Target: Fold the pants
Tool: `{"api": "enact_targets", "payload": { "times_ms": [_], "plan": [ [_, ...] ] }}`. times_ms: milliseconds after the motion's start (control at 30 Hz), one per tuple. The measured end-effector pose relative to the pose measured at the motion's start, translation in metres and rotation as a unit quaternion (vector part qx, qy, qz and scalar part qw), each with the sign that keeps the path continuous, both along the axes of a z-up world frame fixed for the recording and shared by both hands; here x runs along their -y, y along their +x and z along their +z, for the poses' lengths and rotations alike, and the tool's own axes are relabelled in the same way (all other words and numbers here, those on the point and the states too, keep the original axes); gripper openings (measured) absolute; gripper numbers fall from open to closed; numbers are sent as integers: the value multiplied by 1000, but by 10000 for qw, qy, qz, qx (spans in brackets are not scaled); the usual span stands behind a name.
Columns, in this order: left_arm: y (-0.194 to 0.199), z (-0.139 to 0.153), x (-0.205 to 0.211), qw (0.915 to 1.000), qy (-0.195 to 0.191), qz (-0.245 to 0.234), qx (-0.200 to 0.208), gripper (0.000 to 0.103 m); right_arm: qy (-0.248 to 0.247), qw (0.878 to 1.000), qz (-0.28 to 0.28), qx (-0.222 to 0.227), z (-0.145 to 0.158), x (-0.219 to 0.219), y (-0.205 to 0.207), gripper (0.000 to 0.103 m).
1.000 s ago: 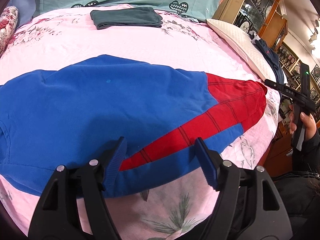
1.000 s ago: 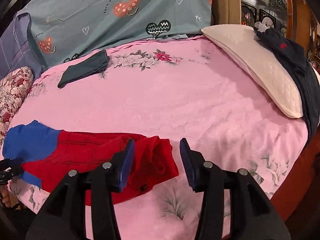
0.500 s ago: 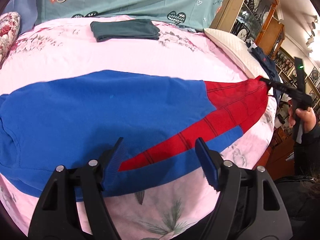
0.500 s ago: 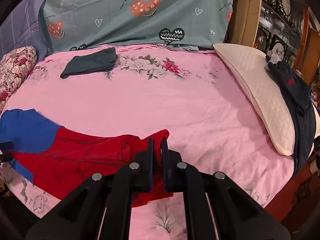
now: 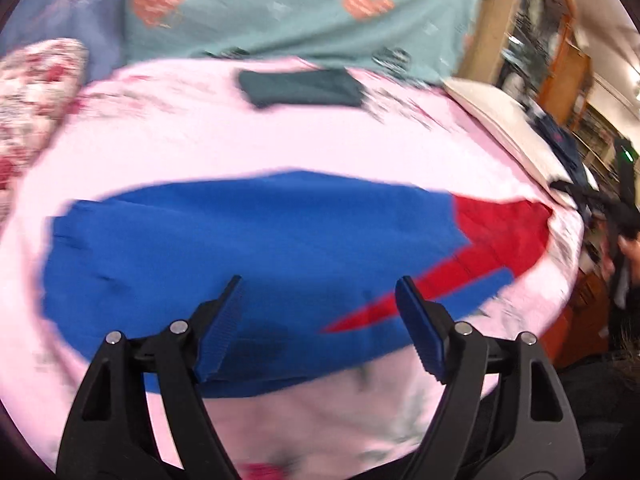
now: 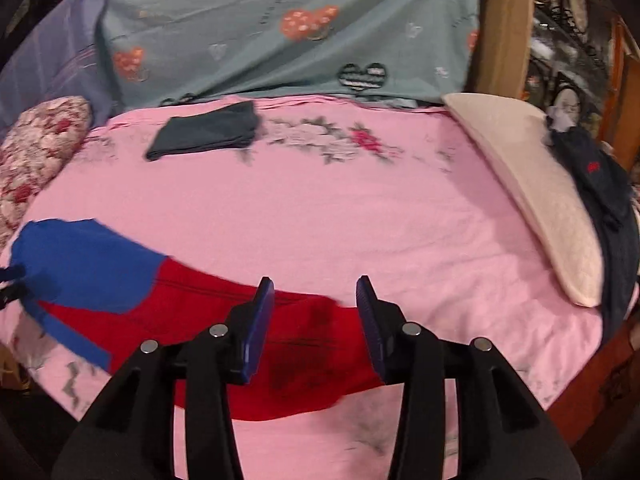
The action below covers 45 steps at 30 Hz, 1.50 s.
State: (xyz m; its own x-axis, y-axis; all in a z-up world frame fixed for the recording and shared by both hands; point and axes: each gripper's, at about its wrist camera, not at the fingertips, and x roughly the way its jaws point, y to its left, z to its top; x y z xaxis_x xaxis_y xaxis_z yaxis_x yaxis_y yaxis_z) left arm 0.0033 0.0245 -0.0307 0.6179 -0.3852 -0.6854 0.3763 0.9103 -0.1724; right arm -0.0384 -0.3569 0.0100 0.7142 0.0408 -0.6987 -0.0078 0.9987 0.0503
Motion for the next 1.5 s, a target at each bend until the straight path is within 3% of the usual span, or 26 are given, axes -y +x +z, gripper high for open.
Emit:
{"api": "enact_targets", "payload": {
  "times_ms": [167,200,300,333,433,467,500,567,667,867,967,1133,1267,1333,1367,1433,1500],
  "plan": [
    [20,-16,-74,9937,-23,1090,-276,78,796,9919,954,-271,-28,-61,28,44],
    [26,-29,-91,9872,216,1527,-410,72,871,9903,1015,-377,-35,-71,33,43],
    [31,-47,-126,9806,-238,1788,-773,44,1191,9823,1251,-718,-56,-101,48,44],
    [28,-46,-130,9805,-276,1787,-767,43,1150,9812,1353,-758,-58,-112,48,44],
    [19,-36,-134,9811,-374,1765,-699,44,907,9809,1586,-670,-57,-132,45,44],
    [16,-30,-134,9815,-460,1740,-648,51,885,9805,1648,-610,-55,-136,42,44],
    [11,-24,-135,9818,-577,1721,-561,66,870,9800,1705,-536,-52,-139,41,44],
    [2,-14,-133,9802,-654,1834,-345,77,826,9805,1724,-452,-52,-145,39,44],
    [-1,-12,-131,9806,-666,1824,-275,77,894,9803,1702,-459,-58,-146,42,44],
    [22,-34,-137,9728,-1022,1984,-618,74,776,9819,1689,-365,-62,-149,37,44],
    [27,-39,-140,9689,-1149,2041,-795,55,771,9818,1709,-294,-61,-148,34,44],
    [27,-36,-146,9652,-1396,2025,-888,52,796,9819,1692,-308,-64,-150,34,44],
    [30,-35,-141,9677,-1335,1955,-868,48,783,9819,1704,-283,-64,-153,32,44],
    [37,-43,-141,9664,-1331,1941,-1032,37,778,9818,1710,-266,-63,-153,31,44],
    [39,-46,-142,9653,-1343,1964,-1076,19,774,9819,1710,-259,-63,-153,30,44],
    [40,-51,-145,9617,-1490,1999,-1138,12,760,9819,1716,-248,-62,-153,29,44],
    [34,-41,-145,9645,-1473,1983,-935,9,728,9820,1725,-240,-61,-153,29,44]
  ]
}}
